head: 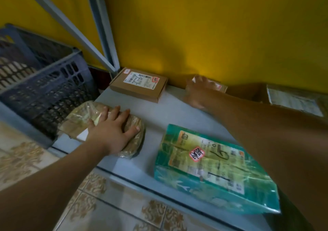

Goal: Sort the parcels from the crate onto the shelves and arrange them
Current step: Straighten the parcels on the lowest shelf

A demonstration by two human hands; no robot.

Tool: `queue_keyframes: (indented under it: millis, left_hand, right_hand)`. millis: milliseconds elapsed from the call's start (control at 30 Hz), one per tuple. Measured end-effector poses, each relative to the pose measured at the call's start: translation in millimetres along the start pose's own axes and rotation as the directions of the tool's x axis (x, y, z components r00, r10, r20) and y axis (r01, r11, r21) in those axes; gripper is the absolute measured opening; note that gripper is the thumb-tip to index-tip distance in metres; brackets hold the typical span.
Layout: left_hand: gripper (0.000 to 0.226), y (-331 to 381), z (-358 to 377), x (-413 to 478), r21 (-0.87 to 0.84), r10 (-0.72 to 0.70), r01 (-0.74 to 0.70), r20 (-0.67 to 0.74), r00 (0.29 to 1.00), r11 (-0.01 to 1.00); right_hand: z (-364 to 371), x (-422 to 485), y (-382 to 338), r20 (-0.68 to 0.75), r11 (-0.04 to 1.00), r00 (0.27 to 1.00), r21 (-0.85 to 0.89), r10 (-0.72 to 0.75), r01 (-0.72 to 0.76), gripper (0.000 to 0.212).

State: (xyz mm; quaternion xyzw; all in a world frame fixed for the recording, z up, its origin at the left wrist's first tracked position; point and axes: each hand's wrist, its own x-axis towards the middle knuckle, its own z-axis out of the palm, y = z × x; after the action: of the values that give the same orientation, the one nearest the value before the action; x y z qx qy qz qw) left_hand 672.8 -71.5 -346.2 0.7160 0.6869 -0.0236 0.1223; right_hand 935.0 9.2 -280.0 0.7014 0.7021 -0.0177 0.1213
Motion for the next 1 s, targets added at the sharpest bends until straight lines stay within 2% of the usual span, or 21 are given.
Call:
queue_keyframes:
  millis: [133,267,367,500,633,767,900,1000]
  left_hand:
    - [0.078,-2,3,1,0.009,0.017,-0.017,-0.018,1.000,1.000]
    - [0.079,-1,2,0,0.011,0.018,-0.018,-0.015,1.000,1.000]
    - [0.079,-2,2,0,0.010,0.024,-0.024,0.000,1.000,1.000]
    - [0.078,-5,4,3,0.011,0.040,-0.040,0.007,0.999,0.999]
    - [0.078,-6,6,3,0.012,0.049,-0.049,-0.002,0.999,0.999]
    - [0.081,-6,6,2,0.013,0.046,-0.045,-0.012,0.999,0.999]
    - [0.081,-6,7,2,0.017,0.044,-0.044,-0.023,0.999,0.999]
    - [0.080,-5,7,2,0.021,0.039,-0.039,-0.032,0.999,0.999]
  right_hand:
    - [-5,11,-45,-0.027,0.973,0.973,-0.005,-0.231,0.231,0.083]
    - [8,31,-75,0.093,0.926,0.923,-0.021,-0.374,0.378,0.077]
    - [17,41,-83,0.156,0.913,0.909,-0.069,-0.387,0.401,0.076]
    - [14,45,-85,0.168,0.909,0.907,-0.104,-0.385,0.405,0.079]
    - [10,44,-70,0.018,0.962,0.965,-0.075,-0.263,0.264,0.080]
    - [12,31,-18,-0.130,0.991,0.991,-0.131,-0.039,0.022,0.062]
    - [30,19,24,-0.072,0.989,0.992,-0.095,0.105,-0.111,0.084]
    - [34,18,31,-0.081,0.994,0.994,-0.082,0.068,-0.075,0.080]
